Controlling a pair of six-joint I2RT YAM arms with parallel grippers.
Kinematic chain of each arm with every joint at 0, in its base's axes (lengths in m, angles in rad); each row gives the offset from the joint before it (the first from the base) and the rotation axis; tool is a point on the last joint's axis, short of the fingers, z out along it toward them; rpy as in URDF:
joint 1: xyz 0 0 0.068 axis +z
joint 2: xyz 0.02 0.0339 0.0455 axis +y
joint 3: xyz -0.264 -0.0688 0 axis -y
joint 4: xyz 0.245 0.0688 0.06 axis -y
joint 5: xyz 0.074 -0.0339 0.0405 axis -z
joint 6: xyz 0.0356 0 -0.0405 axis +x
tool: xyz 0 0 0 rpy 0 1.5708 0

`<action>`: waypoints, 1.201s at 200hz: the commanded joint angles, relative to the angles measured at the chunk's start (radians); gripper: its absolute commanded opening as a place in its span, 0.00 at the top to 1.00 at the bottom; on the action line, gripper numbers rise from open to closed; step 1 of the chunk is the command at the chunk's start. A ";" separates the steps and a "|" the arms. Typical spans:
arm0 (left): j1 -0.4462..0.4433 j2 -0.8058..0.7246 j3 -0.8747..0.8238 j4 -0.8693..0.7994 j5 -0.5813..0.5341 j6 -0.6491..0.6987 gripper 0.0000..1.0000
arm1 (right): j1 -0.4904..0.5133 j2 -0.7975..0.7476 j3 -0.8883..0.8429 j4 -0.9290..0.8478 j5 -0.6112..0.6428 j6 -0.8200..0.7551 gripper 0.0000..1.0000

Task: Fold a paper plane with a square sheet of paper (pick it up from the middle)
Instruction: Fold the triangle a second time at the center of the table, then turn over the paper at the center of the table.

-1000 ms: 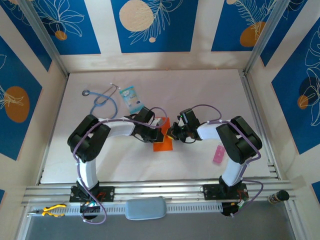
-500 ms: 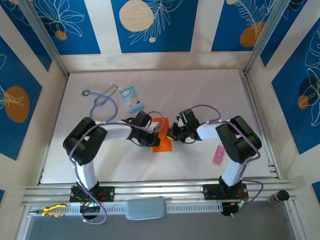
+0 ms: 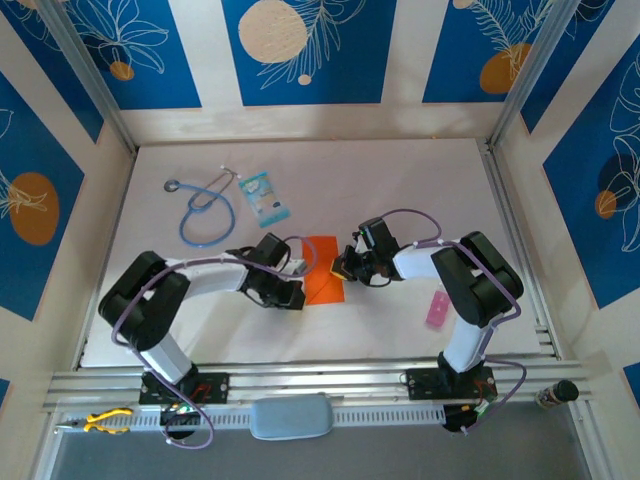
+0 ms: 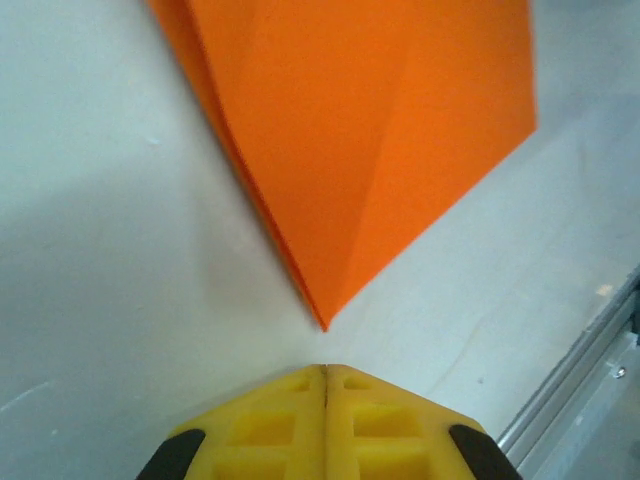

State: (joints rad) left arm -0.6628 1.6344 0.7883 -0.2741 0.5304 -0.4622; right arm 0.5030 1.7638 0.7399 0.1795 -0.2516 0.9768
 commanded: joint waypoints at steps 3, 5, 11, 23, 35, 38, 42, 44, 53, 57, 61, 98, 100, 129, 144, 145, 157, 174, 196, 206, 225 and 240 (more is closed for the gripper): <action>0.016 -0.056 0.050 0.014 0.015 0.010 0.95 | -0.001 0.014 0.005 -0.108 0.033 -0.030 1.00; 0.018 -0.056 0.055 0.018 0.018 0.009 0.95 | 0.000 0.013 0.008 -0.108 0.032 -0.031 1.00; 0.025 -0.050 0.073 0.030 0.023 0.004 0.95 | 0.001 0.011 0.014 -0.113 0.028 -0.036 1.00; 0.039 -0.023 0.111 0.048 0.023 0.000 0.94 | 0.003 0.005 0.028 -0.118 0.017 -0.046 1.00; 0.052 0.021 0.157 0.045 0.029 0.007 0.95 | 0.006 -0.003 0.042 -0.125 0.009 -0.055 0.98; 0.054 0.035 0.167 0.044 0.028 0.010 0.95 | 0.006 -0.006 0.045 -0.127 0.008 -0.057 0.98; 0.056 0.051 0.179 0.043 0.022 0.012 0.95 | 0.006 -0.010 0.050 -0.131 0.006 -0.061 0.97; 0.057 0.059 0.186 0.043 0.020 0.013 0.95 | 0.007 -0.012 0.052 -0.131 0.006 -0.063 0.97; 0.063 0.095 0.207 0.044 0.008 0.020 0.95 | 0.008 -0.020 0.062 -0.136 0.008 -0.072 0.96; 0.064 0.111 0.217 0.044 0.005 0.024 0.96 | 0.008 -0.021 0.066 -0.138 0.008 -0.075 0.96; 0.065 0.127 0.229 0.041 0.003 0.029 0.96 | 0.007 -0.021 0.070 -0.142 0.007 -0.079 0.96; 0.066 0.221 0.274 -0.018 -0.054 0.086 0.98 | 0.002 -0.050 0.093 -0.172 -0.006 -0.100 0.94; 0.067 0.223 0.274 -0.018 -0.055 0.087 0.98 | 0.002 -0.052 0.092 -0.174 -0.006 -0.099 0.94; 0.066 0.237 0.256 -0.008 -0.061 0.082 0.98 | 0.005 -0.127 0.075 -0.248 0.034 -0.082 0.91; 0.067 0.231 0.241 -0.001 -0.061 0.076 0.99 | 0.012 -0.169 0.047 -0.277 0.050 -0.055 0.89; 0.067 0.231 0.240 0.000 -0.061 0.075 0.99 | 0.013 -0.172 0.044 -0.278 0.050 -0.052 0.88; 0.066 0.226 0.230 0.005 -0.056 0.070 0.99 | 0.026 -0.205 0.019 -0.303 0.061 -0.033 0.83; 0.067 0.221 0.216 0.015 -0.043 0.060 0.99 | 0.055 -0.239 0.004 -0.373 0.103 -0.019 0.78; 0.066 0.213 0.197 0.026 -0.035 0.046 0.99 | 0.098 -0.251 0.003 -0.433 0.137 0.001 0.76; 0.066 0.208 0.189 0.030 -0.030 0.041 0.99 | 0.118 -0.250 -0.002 -0.435 0.149 0.018 0.75; 0.065 0.200 0.178 0.036 -0.029 0.036 0.99 | 0.145 -0.235 -0.010 -0.428 0.166 0.044 0.68; 0.065 0.197 0.176 0.032 -0.031 0.037 0.99 | 0.152 -0.223 -0.019 -0.414 0.167 0.058 0.68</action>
State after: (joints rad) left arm -0.6041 1.8439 0.9909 -0.2066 0.4973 -0.4175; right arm 0.6422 1.5280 0.7414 -0.2043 -0.1158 0.9905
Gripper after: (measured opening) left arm 0.061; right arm 0.322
